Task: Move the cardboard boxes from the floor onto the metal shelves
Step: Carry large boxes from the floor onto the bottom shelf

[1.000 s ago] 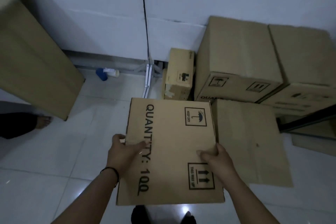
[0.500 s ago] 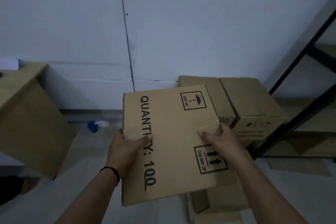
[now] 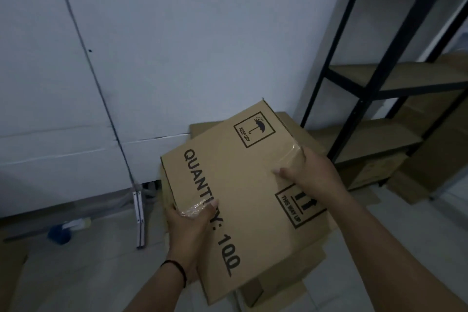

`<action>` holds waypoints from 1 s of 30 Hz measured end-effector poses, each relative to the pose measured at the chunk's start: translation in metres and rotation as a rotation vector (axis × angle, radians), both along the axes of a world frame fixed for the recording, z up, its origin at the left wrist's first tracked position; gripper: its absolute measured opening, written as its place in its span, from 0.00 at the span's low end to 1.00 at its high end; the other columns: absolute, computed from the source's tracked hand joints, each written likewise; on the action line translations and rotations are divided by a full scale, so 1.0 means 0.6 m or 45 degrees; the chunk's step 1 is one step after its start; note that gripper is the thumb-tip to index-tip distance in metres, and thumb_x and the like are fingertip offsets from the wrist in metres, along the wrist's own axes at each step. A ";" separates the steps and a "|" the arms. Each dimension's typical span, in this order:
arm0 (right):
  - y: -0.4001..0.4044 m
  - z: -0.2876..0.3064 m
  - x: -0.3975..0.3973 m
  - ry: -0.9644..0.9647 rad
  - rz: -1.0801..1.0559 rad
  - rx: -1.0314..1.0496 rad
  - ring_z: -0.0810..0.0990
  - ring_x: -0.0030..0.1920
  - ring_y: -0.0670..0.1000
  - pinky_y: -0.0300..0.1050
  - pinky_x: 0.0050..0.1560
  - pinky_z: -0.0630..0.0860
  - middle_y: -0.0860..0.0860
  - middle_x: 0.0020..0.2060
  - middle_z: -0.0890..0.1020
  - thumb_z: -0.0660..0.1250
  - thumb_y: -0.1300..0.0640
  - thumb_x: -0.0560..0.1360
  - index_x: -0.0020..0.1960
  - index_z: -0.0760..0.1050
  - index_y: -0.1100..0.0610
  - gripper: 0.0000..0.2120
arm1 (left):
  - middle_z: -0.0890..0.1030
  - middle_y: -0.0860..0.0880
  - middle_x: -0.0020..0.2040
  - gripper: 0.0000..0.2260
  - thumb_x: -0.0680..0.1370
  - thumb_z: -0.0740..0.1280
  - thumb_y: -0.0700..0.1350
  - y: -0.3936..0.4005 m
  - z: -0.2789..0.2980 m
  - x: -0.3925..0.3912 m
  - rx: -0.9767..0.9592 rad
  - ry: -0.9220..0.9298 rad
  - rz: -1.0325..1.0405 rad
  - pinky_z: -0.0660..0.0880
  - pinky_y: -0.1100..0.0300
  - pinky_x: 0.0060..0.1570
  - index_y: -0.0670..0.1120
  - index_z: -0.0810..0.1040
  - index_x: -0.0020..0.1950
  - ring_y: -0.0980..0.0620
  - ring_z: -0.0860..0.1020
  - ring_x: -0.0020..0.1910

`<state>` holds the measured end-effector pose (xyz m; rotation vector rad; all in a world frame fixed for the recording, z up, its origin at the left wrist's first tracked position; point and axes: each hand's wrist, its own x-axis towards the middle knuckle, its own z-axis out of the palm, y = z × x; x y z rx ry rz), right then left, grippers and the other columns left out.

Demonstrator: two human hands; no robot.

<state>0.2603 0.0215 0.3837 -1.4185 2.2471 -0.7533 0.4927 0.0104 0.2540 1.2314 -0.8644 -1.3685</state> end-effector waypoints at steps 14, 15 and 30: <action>0.031 -0.095 -0.075 0.665 0.038 0.108 0.66 0.68 0.53 0.50 0.66 0.61 0.51 0.68 0.69 0.67 0.42 0.74 0.74 0.60 0.52 0.34 | 0.81 0.49 0.58 0.46 0.52 0.80 0.64 0.024 -0.175 -0.159 0.613 0.027 -0.445 0.73 0.43 0.62 0.47 0.72 0.65 0.45 0.78 0.57; 0.034 -0.110 -0.076 0.703 0.054 0.124 0.66 0.67 0.53 0.50 0.65 0.61 0.51 0.67 0.69 0.66 0.42 0.75 0.74 0.59 0.53 0.33 | 0.81 0.48 0.58 0.48 0.49 0.81 0.65 0.025 -0.194 -0.166 0.682 0.033 -0.485 0.74 0.43 0.61 0.47 0.73 0.64 0.45 0.79 0.56; 0.055 -0.226 -0.078 0.649 0.191 0.169 0.67 0.65 0.51 0.48 0.61 0.63 0.48 0.67 0.68 0.62 0.46 0.78 0.76 0.57 0.50 0.29 | 0.67 0.48 0.74 0.42 0.69 0.66 0.69 0.003 -0.191 -0.172 0.793 0.152 -0.412 0.58 0.42 0.70 0.52 0.59 0.77 0.47 0.67 0.69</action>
